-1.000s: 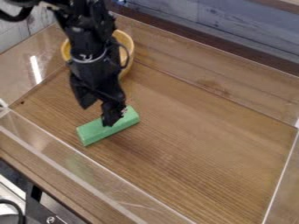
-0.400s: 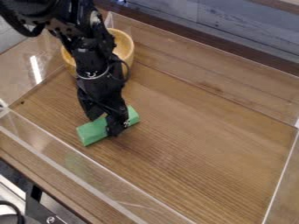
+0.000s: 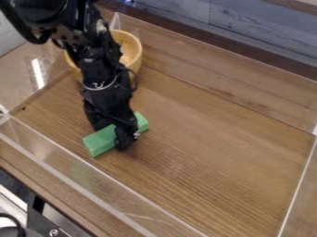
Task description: Put the green block in the brown bowl
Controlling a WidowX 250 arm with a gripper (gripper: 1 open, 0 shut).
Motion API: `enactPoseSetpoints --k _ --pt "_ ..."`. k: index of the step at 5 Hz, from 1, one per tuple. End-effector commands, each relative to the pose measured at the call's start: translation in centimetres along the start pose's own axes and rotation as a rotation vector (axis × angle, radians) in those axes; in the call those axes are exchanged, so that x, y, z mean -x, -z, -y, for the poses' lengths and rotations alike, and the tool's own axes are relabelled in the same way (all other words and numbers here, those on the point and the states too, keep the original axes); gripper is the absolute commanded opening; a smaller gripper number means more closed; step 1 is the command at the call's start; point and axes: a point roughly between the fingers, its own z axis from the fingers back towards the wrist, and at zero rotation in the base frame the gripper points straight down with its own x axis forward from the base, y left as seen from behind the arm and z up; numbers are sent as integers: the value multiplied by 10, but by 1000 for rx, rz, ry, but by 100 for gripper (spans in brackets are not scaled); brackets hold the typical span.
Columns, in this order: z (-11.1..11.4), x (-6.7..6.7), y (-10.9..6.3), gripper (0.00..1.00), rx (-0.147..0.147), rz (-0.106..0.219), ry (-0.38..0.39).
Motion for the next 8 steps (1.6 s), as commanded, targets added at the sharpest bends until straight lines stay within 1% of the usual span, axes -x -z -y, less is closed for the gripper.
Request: enactPoseSetpoints --k 1,2,3,4,6,8 --pt "0 1 -10 100 -5 41 17" --pt "-5 -1 -10 0 8 42 38" --pt "-10 -2 -9 0 24 53 45" --pt "-3 0 -14 0 41 62 36" --pt "10 3 -22 0 63 70 36" --pt "4 7 -26 0 65 78 -10"
